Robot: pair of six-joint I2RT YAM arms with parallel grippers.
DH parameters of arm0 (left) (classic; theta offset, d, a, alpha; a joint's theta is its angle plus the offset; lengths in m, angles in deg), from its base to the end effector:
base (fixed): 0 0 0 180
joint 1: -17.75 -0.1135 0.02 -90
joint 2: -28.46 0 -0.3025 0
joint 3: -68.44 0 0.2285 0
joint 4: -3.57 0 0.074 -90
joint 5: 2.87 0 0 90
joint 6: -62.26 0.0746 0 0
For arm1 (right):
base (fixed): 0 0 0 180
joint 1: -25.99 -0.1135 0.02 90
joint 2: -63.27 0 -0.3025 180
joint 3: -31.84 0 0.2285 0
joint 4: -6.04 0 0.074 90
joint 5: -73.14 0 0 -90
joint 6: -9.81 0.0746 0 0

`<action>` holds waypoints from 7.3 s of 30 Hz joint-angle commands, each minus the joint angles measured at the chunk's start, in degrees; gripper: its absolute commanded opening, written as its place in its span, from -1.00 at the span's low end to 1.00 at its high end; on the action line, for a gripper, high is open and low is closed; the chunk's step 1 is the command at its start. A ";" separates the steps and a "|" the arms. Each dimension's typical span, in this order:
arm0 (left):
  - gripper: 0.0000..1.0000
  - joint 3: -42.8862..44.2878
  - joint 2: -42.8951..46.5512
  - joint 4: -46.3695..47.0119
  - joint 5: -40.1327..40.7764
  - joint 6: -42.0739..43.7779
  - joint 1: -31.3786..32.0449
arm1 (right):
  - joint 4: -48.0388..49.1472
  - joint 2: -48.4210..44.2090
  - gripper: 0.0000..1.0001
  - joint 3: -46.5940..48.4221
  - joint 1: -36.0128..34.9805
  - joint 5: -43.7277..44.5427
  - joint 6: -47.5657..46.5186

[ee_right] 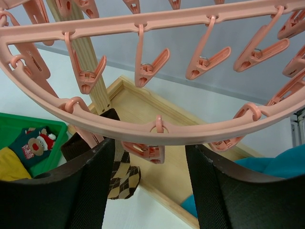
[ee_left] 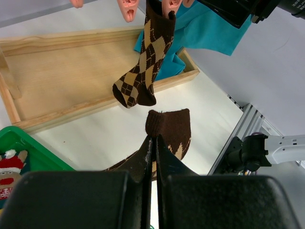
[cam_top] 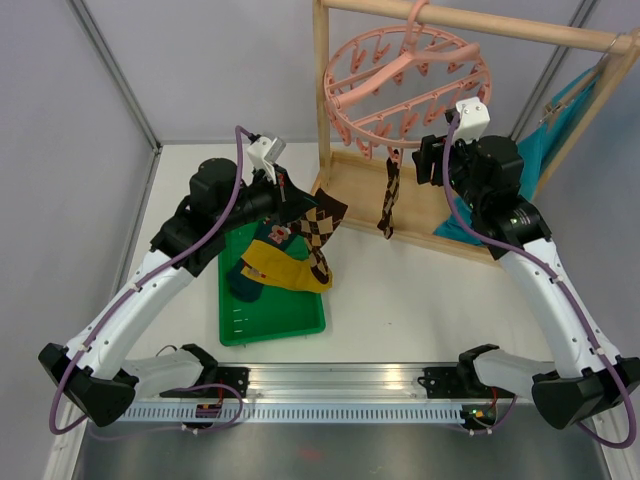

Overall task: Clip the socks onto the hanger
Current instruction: Open the clamp at the hanger, then clamp the sock onto the hanger.

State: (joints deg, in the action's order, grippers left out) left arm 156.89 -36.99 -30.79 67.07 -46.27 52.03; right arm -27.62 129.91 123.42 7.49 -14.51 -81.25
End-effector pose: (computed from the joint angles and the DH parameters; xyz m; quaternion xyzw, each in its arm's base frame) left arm 0.1888 -0.1596 0.4496 0.2137 0.7395 -0.3982 0.4990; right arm 0.2419 0.0777 0.4650 -0.1157 0.7499 0.0833 0.6460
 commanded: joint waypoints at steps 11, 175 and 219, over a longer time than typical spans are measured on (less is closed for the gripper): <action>-0.95 2.27 0.24 1.73 -0.07 0.15 0.87 | 5.16 0.78 -0.02 0.11 0.04 -1.30 2.45; -0.95 -0.81 -43.62 98.06 -11.85 -35.70 1.84 | -4.85 -1.42 -0.99 7.31 -4.26 -8.50 9.85; -0.73 -0.02 -42.04 97.80 -12.46 -38.07 2.72 | -6.17 -3.09 0.30 7.14 -4.35 -6.92 9.41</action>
State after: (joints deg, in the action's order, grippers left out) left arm 156.23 -81.63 62.23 55.05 -83.86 54.52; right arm -34.90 127.39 129.80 3.33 -21.35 -71.58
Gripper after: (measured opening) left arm 0.112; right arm 0.635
